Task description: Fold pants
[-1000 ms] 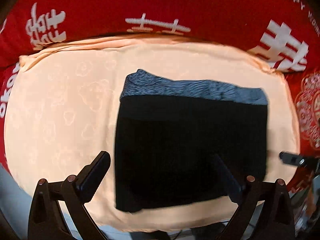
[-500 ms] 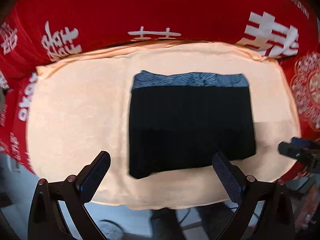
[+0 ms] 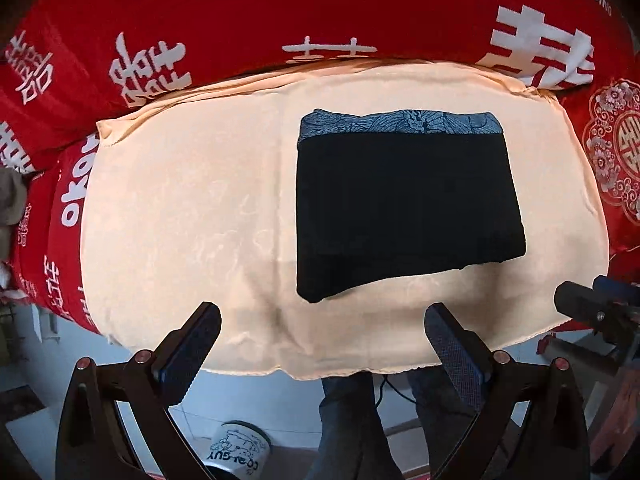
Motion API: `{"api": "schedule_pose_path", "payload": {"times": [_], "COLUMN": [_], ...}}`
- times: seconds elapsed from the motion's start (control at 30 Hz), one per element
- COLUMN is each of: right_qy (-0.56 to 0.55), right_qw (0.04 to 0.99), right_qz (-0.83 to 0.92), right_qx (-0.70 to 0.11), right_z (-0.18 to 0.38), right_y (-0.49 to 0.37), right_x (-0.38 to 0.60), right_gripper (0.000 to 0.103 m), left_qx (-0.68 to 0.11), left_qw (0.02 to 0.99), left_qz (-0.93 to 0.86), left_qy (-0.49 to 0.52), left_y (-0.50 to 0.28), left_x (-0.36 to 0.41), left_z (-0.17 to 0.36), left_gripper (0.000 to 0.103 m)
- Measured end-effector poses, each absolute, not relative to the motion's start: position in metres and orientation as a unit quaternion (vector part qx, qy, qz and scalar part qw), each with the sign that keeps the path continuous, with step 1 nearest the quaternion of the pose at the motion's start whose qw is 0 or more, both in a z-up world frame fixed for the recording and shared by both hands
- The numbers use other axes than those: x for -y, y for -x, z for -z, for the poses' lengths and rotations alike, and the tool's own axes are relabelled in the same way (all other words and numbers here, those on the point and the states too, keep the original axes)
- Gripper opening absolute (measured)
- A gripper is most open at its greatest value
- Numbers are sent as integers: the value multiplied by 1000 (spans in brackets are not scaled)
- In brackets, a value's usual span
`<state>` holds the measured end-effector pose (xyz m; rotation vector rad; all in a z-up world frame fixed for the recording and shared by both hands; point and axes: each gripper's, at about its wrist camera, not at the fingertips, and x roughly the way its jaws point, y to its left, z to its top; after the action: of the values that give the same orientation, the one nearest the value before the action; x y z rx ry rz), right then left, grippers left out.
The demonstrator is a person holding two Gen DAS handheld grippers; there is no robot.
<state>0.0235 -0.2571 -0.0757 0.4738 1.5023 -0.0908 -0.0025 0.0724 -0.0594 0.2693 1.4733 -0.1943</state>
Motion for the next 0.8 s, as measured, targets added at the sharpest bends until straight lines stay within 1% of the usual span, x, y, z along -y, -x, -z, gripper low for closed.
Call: {"api": "schedule_pose_path", "payload": {"times": [0.13, 0.33, 0.8], "right_qy": [-181, -162, -153], "right_qw": [716, 730, 737], "right_qz": [44, 42, 49], "right_qx": [-673, -663, -657], "right_z": [62, 46, 37], "right_y": [-23, -26, -12], "right_x": [247, 240, 230], "right_gripper": [103, 103, 103], "left_qx": [-665, -658, -652], "left_qw": [731, 738, 741], "left_qz": [90, 95, 110], "left_qy": [-121, -114, -118], "left_y": [9, 15, 24], "left_x": [-75, -74, -70], "left_z": [55, 47, 41], "left_gripper": [102, 102, 102]}}
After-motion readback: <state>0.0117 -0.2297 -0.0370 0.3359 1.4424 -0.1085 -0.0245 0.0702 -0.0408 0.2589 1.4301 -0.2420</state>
